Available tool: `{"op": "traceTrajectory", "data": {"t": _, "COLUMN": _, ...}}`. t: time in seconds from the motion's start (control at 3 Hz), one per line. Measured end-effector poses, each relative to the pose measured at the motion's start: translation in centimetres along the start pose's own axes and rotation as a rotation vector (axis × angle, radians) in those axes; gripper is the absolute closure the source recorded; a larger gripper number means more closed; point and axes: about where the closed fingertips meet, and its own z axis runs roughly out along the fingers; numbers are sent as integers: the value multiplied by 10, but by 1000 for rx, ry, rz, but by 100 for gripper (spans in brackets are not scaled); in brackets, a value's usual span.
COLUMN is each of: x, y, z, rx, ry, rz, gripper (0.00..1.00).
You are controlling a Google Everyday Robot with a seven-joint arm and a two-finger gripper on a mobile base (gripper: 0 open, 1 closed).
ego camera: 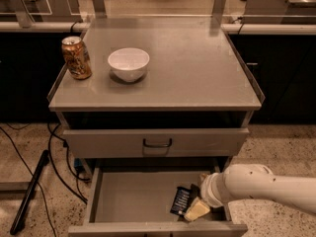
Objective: Pick rxbar blueberry from middle drawer and place on counter
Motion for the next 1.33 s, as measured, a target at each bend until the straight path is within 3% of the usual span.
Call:
{"op": "traceTrajectory", "data": {"t": 0.33, "x": -1, "y": 2, "z": 17, "rx": -15, "ry": -12, "rz": -1, "gripper": 20}}
{"op": "traceTrajectory", "data": {"t": 0.67, "x": -3, "y": 4, "z": 33, "rx": -32, "ry": -14, "rz": -1, "gripper": 29}}
{"op": "traceTrajectory", "data": {"t": 1.33, "x": -4, "y": 10, "z": 59, "rx": -53, "ry": -34, "rz": -10, "gripper": 27}}
